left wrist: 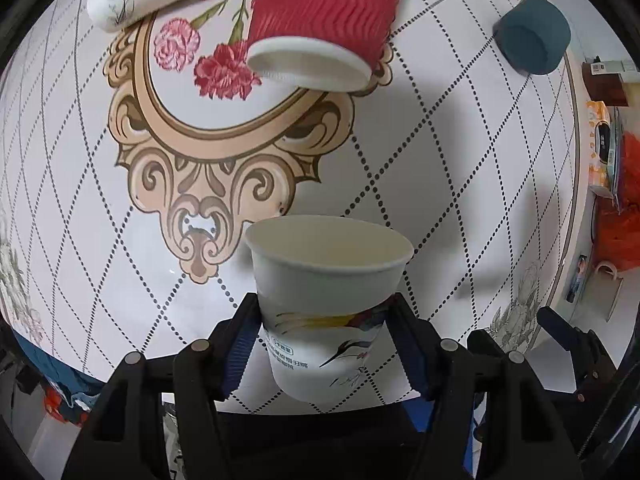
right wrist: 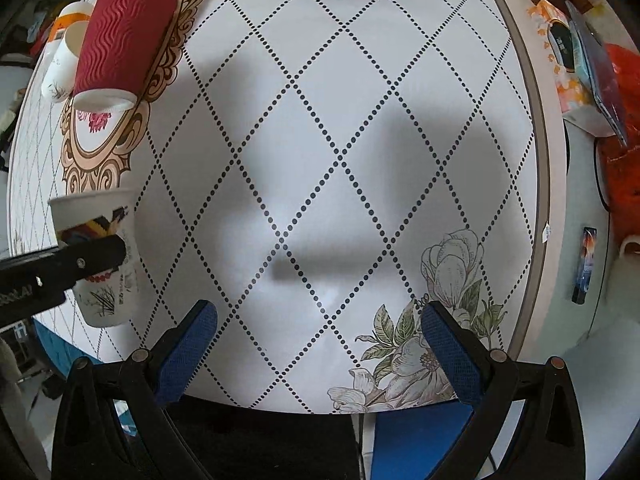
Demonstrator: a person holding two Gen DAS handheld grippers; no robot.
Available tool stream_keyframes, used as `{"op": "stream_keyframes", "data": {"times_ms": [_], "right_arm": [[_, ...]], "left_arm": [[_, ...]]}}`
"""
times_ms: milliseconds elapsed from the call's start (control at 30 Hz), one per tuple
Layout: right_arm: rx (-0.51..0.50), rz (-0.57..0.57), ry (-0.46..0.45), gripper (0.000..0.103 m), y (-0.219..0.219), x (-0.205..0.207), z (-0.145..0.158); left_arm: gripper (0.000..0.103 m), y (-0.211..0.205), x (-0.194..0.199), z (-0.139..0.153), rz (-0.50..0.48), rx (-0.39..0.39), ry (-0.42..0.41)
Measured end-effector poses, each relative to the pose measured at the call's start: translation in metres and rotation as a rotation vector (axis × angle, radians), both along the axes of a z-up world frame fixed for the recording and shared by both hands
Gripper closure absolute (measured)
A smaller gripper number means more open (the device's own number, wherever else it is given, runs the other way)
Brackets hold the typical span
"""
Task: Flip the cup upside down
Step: 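Lift the white paper cup with the left tool toward the right tool, then grasp the white paper cup with the right tool while the left tool releases it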
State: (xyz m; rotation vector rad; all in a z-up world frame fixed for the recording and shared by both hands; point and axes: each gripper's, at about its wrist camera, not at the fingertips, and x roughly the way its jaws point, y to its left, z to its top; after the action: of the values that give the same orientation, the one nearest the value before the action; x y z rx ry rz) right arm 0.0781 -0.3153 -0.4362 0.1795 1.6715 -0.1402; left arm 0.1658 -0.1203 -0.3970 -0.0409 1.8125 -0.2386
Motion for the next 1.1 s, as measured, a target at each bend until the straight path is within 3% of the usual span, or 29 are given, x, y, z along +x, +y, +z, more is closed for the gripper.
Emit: {"op": "stream_keyframes", "data": {"times_ms": [400,467,533,767,900,1100], "right_arm": [[-0.039,-0.017,-0.014,0.0,0.008,0.011,0.009],[-0.041,-0.022,-0.015,0.0,0.007,0.011,0.011],[-0.046,-0.024,-0.02,0.0,0.007,0.011,0.013],[-0.044,-0.044,-0.039,0.0,0.004,0.01,0.031],[-0.018,-0.053,-0.063,0.0,0.007,0.008,0.05],[0.125,-0.058,-0.108,0.004,0.038,0.014,0.061]], "left_arm": [[0.039,-0.001,-0.008,-0.014,0.005,-0.028,0.025],[0.035,-0.001,-0.009,-0.016,-0.007,-0.014,0.025],[0.015,-0.003,-0.012,-0.017,-0.02,-0.011,0.018],[0.012,-0.004,-0.018,-0.004,-0.009,-0.035,-0.024],[0.011,0.012,-0.016,0.021,0.029,-0.043,-0.084],[0.011,0.059,-0.019,0.05,0.095,0.074,-0.222]]}}
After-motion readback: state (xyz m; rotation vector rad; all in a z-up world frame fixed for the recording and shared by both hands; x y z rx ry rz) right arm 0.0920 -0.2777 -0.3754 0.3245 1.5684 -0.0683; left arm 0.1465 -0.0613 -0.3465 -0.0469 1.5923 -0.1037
